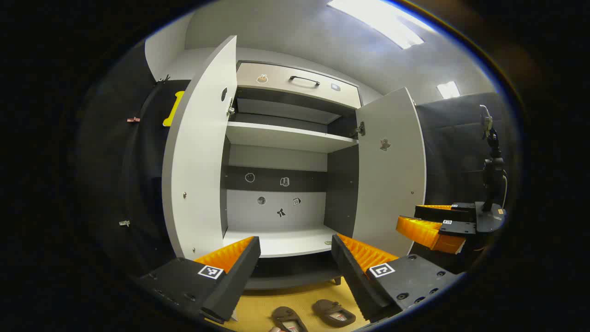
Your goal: Grab one shoe with the right hand and put it into the shoe cabinet, grab the other shoe with the left hand and put it into the shoe cabinet; then close the right door with the right hand and the left door with the left hand.
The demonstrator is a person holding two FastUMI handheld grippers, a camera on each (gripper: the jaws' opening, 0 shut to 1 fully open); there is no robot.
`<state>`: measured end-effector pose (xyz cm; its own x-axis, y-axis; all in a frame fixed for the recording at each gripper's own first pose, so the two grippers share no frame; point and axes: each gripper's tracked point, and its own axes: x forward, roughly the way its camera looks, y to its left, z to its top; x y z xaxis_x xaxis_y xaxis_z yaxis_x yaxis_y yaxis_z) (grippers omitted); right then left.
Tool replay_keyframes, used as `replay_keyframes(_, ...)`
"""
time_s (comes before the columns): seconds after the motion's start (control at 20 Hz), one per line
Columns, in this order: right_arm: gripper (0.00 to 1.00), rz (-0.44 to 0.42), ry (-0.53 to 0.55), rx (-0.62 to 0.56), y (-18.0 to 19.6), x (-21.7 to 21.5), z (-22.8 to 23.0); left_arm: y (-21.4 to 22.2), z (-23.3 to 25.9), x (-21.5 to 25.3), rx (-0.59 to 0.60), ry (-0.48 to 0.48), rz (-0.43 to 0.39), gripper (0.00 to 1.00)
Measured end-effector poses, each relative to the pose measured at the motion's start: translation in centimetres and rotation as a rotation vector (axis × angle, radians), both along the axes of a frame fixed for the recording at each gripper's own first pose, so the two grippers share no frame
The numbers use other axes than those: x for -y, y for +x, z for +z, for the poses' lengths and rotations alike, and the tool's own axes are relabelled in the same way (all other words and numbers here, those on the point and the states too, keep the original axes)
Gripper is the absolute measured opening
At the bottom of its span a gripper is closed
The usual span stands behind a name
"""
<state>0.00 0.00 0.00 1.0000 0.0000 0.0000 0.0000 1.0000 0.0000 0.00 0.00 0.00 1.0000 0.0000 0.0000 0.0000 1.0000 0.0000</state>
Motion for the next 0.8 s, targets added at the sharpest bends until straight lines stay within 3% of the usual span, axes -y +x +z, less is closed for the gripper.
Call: replay_keyframes(0.8,0.98,-0.010,0.000,0.006,0.5,0.1,-0.4,0.7,0.0,0.6,0.006,0.045,-0.041,0.98)
